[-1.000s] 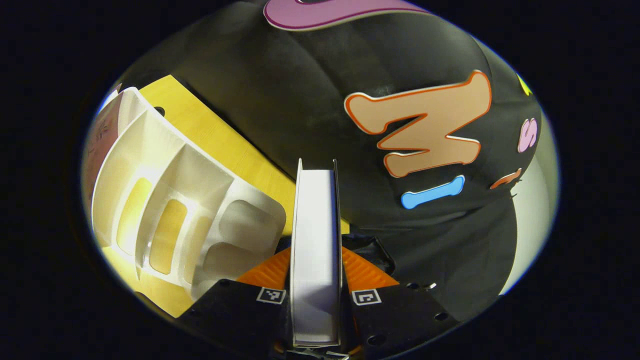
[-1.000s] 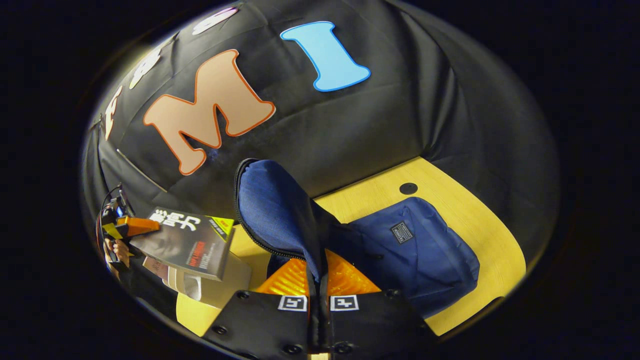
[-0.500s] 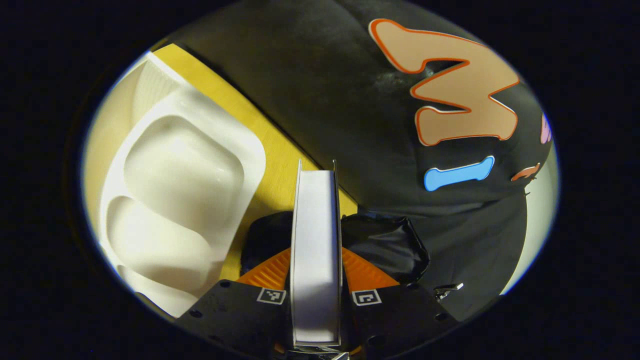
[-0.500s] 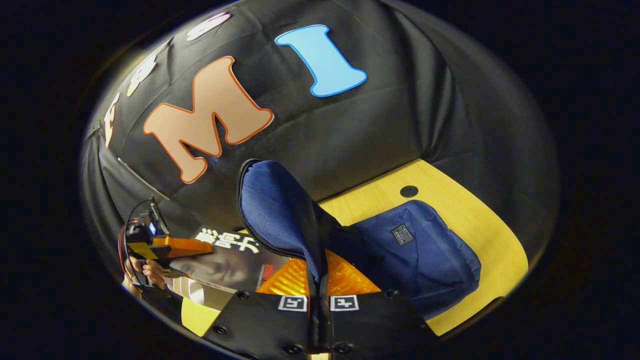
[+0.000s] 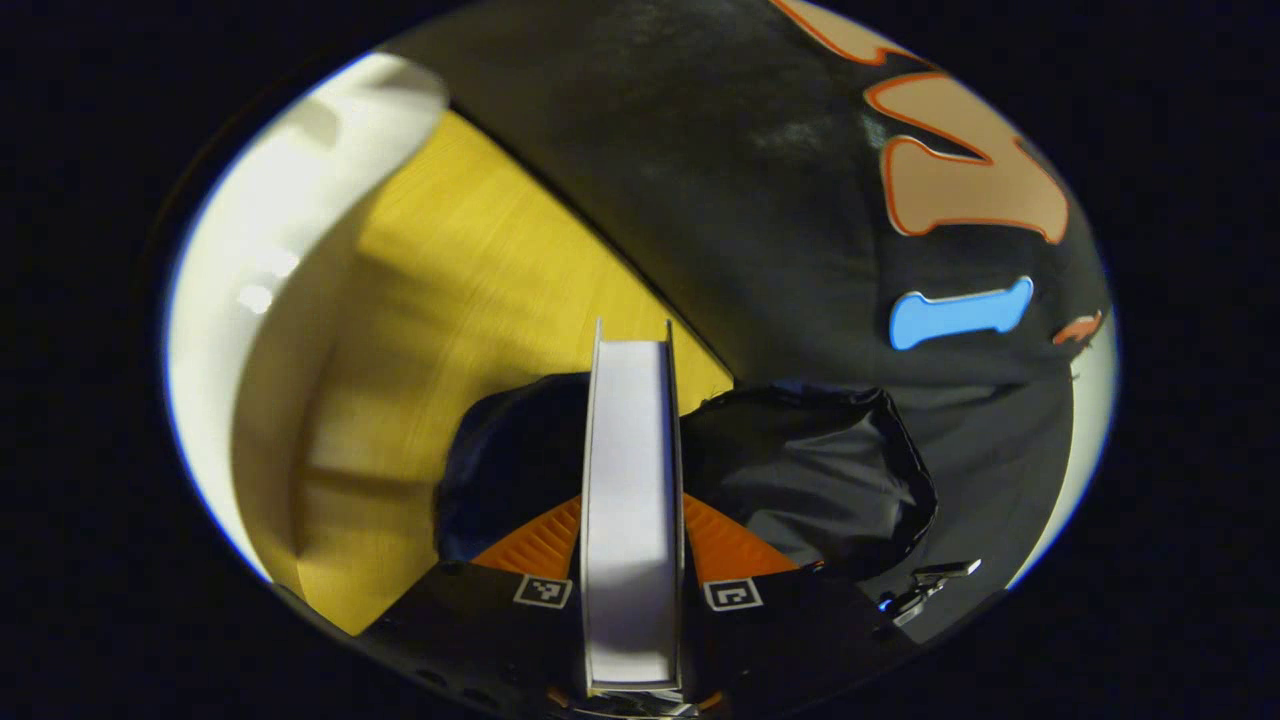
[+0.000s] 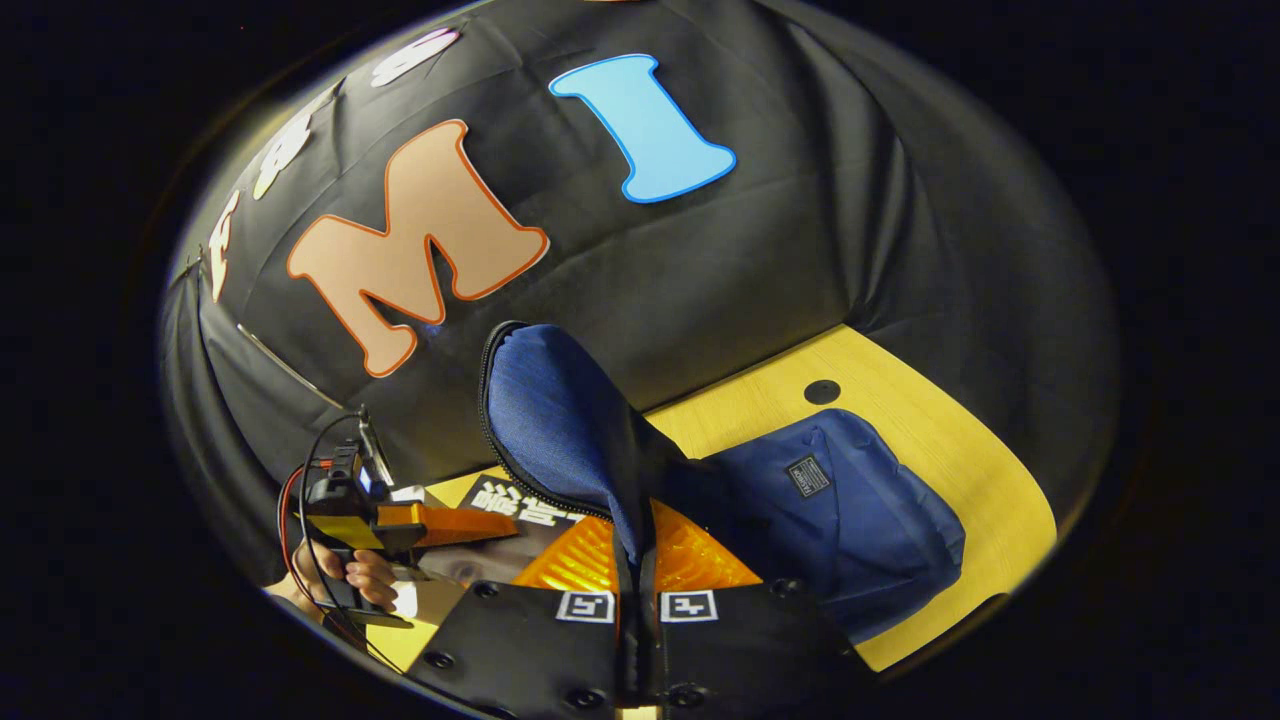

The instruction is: Open the schoolbag, grab two books from the bookshelf and put them into the schoolbag.

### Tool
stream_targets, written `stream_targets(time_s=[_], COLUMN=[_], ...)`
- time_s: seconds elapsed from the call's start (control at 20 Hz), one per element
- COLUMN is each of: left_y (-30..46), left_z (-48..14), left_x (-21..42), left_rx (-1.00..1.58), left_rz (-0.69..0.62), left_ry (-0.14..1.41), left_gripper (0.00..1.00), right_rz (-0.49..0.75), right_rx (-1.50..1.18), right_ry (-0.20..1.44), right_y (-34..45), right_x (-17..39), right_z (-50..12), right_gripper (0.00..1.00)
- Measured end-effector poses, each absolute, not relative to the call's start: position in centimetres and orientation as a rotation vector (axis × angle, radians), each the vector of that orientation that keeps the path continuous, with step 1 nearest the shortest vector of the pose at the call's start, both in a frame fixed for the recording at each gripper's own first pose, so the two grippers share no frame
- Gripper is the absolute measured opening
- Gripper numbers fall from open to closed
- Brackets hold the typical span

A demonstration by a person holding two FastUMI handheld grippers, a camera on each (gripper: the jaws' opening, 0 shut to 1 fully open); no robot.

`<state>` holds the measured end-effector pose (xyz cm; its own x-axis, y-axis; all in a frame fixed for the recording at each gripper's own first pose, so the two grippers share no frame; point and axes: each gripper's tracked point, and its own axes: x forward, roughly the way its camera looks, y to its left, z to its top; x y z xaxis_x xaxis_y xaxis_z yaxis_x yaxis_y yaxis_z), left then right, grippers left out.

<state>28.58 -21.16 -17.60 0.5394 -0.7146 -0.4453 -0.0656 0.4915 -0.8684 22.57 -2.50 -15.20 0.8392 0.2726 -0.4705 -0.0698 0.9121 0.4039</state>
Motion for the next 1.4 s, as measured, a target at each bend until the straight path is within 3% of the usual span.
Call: stream_targets(time_s=[0.8,1.4], left_y=[-32.4,-32.7], left_z=[-20.6,-21.3], left_x=[28.0,28.1], left_rx=[-1.168,-1.168], left_rz=[-0.54,-0.495], left_ry=[0.987,0.99], left_gripper=[0.34,0.34], right_rz=[0.224,0.222], right_rx=[0.38,0.374], right_ry=[0.544,0.556], right_y=[-2.0,-2.5], right_x=[23.3,22.9], right_z=[-14.8,-14.6], right_gripper=[0.05,0.02])
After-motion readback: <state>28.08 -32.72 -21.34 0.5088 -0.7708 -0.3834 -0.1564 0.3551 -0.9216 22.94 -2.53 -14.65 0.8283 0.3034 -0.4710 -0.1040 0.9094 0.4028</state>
